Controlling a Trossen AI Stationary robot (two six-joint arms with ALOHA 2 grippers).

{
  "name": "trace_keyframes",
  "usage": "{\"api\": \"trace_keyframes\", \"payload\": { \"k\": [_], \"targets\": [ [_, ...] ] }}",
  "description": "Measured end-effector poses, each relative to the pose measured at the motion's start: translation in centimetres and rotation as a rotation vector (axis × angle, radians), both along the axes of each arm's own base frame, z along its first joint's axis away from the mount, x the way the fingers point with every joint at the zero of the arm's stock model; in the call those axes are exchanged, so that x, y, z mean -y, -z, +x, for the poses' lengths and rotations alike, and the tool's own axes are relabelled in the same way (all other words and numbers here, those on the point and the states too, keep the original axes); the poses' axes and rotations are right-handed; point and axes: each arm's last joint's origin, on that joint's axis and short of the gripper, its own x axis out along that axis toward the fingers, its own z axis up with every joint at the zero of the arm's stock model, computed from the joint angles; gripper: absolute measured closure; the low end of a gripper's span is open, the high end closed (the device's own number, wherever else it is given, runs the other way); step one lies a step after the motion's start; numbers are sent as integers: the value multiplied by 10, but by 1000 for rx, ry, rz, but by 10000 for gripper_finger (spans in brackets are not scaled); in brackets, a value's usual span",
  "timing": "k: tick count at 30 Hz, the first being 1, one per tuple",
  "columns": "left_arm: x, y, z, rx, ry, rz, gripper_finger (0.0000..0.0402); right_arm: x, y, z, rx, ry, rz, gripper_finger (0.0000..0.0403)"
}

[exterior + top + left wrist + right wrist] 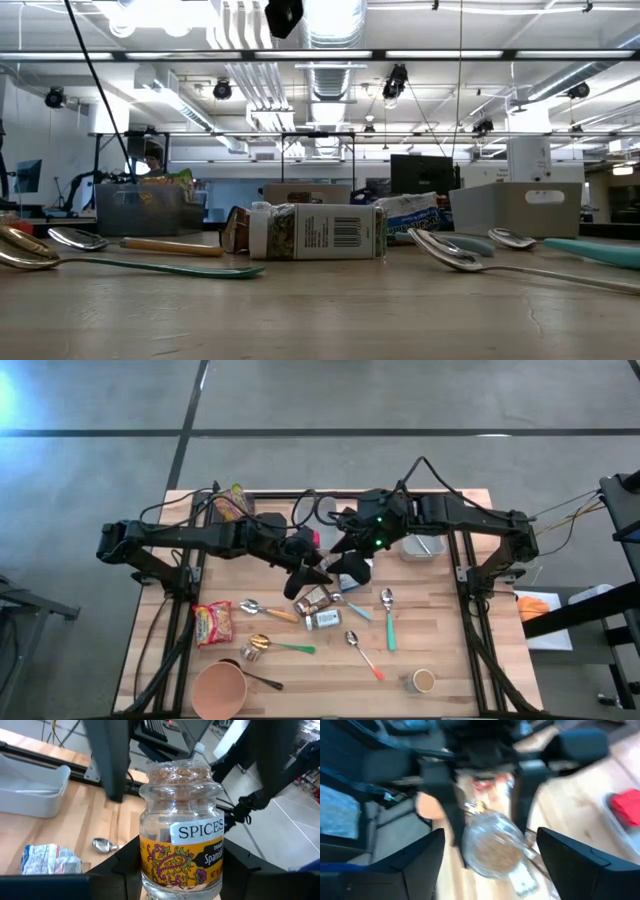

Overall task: Pick & Place Food Item
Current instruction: Put the right brown seasoning bottle into the left gray bin

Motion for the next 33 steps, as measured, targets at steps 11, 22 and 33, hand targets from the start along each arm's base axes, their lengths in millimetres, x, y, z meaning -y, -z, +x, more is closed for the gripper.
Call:
{"api": "trace_keyframes", "payload": {
  "k": [11,22,33],
  "targets": [
    [-1,-8,1,73,-25,11,224,9,-4,-5,-10,-13,30,195],
    [-1,-8,1,77,-38,11,224,13,-6,-5,-4,-20,33,215],
    [-1,-8,2,81,-37,12,224,12,-6,-6,3,-63,46,208]
  ]
}}
